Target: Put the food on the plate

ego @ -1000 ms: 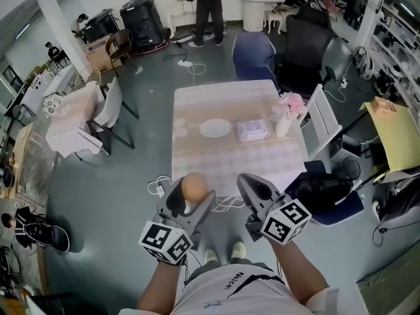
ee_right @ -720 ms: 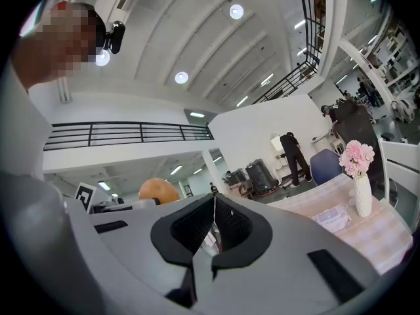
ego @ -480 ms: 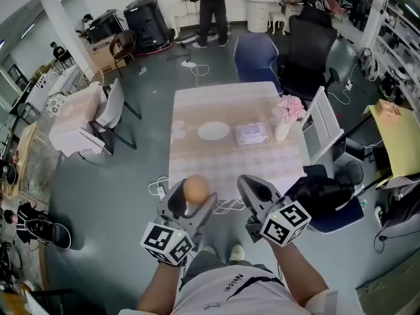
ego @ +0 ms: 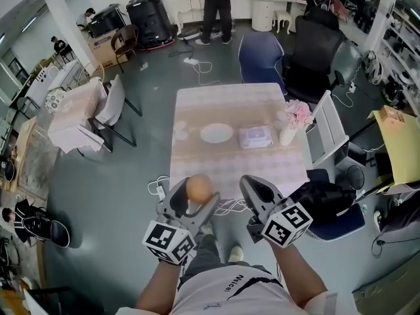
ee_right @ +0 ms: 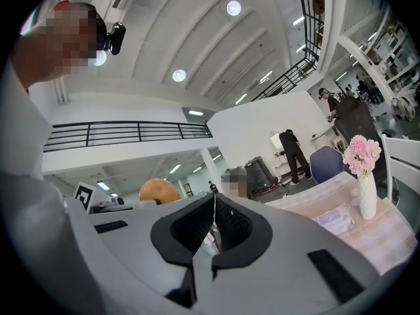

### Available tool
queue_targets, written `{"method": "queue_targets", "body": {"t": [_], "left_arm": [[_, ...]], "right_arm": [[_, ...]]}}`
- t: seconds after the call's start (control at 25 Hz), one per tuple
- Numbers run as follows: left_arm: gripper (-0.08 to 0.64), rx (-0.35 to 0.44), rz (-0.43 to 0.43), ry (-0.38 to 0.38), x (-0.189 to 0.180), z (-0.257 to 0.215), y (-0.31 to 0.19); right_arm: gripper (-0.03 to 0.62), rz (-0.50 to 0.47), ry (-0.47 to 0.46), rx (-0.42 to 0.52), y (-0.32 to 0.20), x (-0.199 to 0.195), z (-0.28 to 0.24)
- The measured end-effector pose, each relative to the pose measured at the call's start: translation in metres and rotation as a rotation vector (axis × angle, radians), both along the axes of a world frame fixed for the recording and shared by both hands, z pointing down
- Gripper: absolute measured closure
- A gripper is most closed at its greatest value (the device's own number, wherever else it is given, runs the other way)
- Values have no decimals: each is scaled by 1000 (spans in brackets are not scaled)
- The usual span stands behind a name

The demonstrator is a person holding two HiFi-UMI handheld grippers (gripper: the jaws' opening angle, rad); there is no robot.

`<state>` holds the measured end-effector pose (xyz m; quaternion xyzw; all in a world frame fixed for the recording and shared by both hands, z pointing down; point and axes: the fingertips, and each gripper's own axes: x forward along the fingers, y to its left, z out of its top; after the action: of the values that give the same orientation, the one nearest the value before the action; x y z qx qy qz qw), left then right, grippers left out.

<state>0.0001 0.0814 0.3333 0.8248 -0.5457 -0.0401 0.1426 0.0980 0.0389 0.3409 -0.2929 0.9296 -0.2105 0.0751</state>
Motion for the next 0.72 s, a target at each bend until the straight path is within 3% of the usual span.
{"method": "queue_targets", "body": {"t": [0.48, 0.72], "left_arm": [[190, -20, 82, -14, -58, 28, -87], [190, -33, 185, -52, -85, 43, -135]], "right_arm": [[575, 68, 37, -12, -79, -61, 18], [574, 138, 56, -21, -120, -94, 24]]}}
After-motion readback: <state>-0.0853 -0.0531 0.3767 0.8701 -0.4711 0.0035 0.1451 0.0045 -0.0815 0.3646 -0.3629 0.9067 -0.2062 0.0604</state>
